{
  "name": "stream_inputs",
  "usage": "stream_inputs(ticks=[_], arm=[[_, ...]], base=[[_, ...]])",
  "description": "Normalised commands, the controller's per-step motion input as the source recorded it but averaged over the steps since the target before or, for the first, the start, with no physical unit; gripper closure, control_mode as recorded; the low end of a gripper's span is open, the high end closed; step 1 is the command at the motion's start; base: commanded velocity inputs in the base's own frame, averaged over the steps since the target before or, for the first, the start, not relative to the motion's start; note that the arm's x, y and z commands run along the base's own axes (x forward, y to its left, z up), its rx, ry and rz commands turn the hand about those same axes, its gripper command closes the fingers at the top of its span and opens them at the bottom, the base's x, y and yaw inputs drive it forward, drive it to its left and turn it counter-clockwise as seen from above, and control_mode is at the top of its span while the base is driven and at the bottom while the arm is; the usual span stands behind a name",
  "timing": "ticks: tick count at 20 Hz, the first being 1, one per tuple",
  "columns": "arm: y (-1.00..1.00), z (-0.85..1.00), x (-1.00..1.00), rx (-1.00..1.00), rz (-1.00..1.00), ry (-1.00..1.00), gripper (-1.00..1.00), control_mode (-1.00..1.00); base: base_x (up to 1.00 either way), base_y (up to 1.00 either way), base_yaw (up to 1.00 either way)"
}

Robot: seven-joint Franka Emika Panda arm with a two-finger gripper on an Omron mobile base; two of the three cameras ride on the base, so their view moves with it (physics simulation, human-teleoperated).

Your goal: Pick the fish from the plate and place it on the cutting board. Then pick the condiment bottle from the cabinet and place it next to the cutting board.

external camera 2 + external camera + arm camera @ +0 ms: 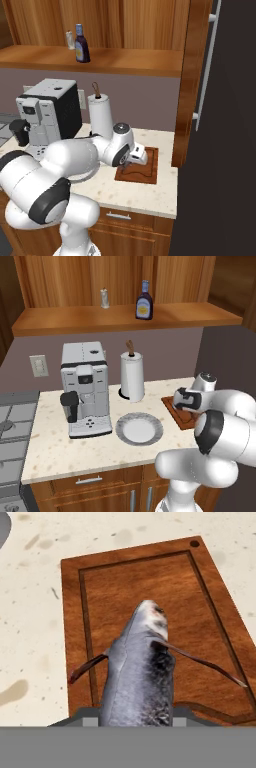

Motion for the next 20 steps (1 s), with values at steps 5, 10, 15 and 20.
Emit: stream_inputs(ticks=[5,10,15,20], arm=[[-0.05,-0.16,0.21,0.00,0.00,0.00,1.00,-1.00],[-0.06,-0.19,0.20,0.00,0.00,0.00,1.00,-1.00],[-0.11,-0.18,0.19,0.00,0.00,0.00,1.00,-1.00],[-0.09,-0.13,0.15,0.00,0.00,0.00,1.00,-1.00]], base=[[0.00,0.00,0.00],[0.00,0.00,0.00],[0.00,0.00,0.00],[0.00,0.00,0.00]])
